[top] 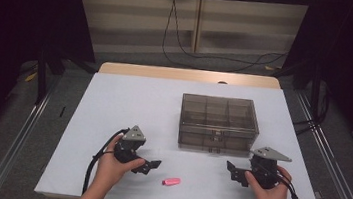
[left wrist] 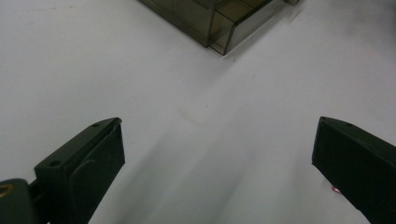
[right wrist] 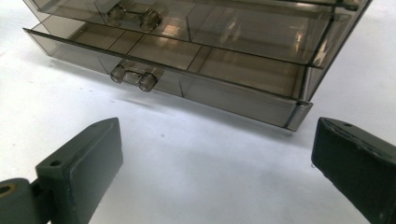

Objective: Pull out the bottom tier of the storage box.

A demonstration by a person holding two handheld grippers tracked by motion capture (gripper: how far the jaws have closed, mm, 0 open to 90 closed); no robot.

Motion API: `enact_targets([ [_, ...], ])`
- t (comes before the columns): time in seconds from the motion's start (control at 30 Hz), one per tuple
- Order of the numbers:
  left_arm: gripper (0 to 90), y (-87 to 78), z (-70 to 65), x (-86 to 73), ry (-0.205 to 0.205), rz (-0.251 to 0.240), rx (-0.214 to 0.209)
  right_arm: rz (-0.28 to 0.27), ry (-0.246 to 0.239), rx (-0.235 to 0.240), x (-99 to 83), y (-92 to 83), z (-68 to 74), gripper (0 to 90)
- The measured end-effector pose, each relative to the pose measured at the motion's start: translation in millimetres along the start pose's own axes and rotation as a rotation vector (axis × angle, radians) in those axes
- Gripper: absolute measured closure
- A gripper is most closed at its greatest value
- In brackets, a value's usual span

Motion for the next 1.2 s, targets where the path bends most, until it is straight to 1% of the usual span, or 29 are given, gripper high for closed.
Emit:
enact_targets([
  [0.07, 2.4, 1.1, -1.1, 0.6, 0.005, 0.004, -0.008, 0.003, -0.003, 0.000, -0.5, 0.8, -0.4, 2.0],
  [0.3, 2.4, 7.5, -5.3, 8.5, 0.009, 0.003, -0.010, 0.008, -0.001, 0.003, -2.1, 2.2, -2.5, 2.0],
  [0.4, 2.4, 10.6, -6.5, 11.5, 0.009, 0.003, -0.010, 0.011, 0.009, -0.001, -3.2, 3.0, -5.7, 2.0],
  [0.47, 2.4, 12.6, -7.0, 13.2, 0.011, 0.003, -0.014, 0.012, 0.017, 0.002, -3.3, 3.7, -7.3, 2.1],
  [0.6, 2.4, 17.8, -8.9, 16.4, 0.006, -0.003, -0.021, 0.016, 0.016, 0.006, -3.1, 5.6, -8.7, 2.3],
  [0.73, 2.4, 22.5, -11.2, 19.1, 0.009, -0.002, -0.024, 0.023, 0.011, 0.013, -3.2, 7.1, -8.8, 2.7],
  [0.77, 2.4, 23.3, -12.1, 20.0, 0.010, -0.004, -0.031, 0.023, 0.012, 0.016, -2.9, 7.3, -9.3, 2.8],
  [0.83, 2.4, 23.9, -12.7, 20.6, 0.011, 0.000, -0.029, 0.023, 0.012, 0.017, -2.5, 7.2, -9.7, 2.8],
  [0.87, 2.4, 24.6, -13.6, 21.3, 0.012, 0.002, -0.034, 0.016, 0.021, 0.011, -1.6, 6.9, -11.4, 2.9],
  [0.9, 2.4, 25.7, -14.2, 22.9, 0.014, -0.005, -0.033, 0.016, 0.021, 0.011, -1.6, 6.9, -11.4, 2.9],
  [0.93, 2.1, 26.4, -15.3, 23.7, 0.015, -0.004, -0.038, 0.016, 0.018, 0.020, -0.6, 7.0, -11.7, 2.7],
  [0.97, 2.1, 27.6, -16.4, 24.9, 0.014, -0.009, -0.046, 0.016, 0.018, 0.020, -0.6, 7.0, -11.7, 2.7],
  [1.03, 2.1, 28.6, -17.4, 25.9, 0.012, -0.003, -0.046, 0.005, 0.017, 0.024, 1.0, 6.9, -12.7, 2.7],
  [1.07, 2.1, 30.2, -18.4, 27.1, 0.004, -0.015, -0.053, 0.007, 0.013, 0.023, 1.4, 7.3, -13.5, 2.7],
  [1.1, 2.1, 30.5, -17.8, 26.7, 0.000, -0.001, -0.043, 0.006, 0.018, 0.023, 1.8, 7.4, -14.2, 2.7],
  [1.2, 2.1, 32.3, -18.0, 28.2, -0.011, -0.004, -0.044, 0.002, 0.025, 0.029, 3.2, 7.6, -15.0, 3.0],
])
Point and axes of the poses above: each handheld gripper's, and its own axes: y roughly forward along the jaws, x roughly out of its top, z roughly to its left, the point moved 8 cm from there along y, roughly forward along the jaws, and after that the axes turned 11 degrees about z, right-handed, at the moved point
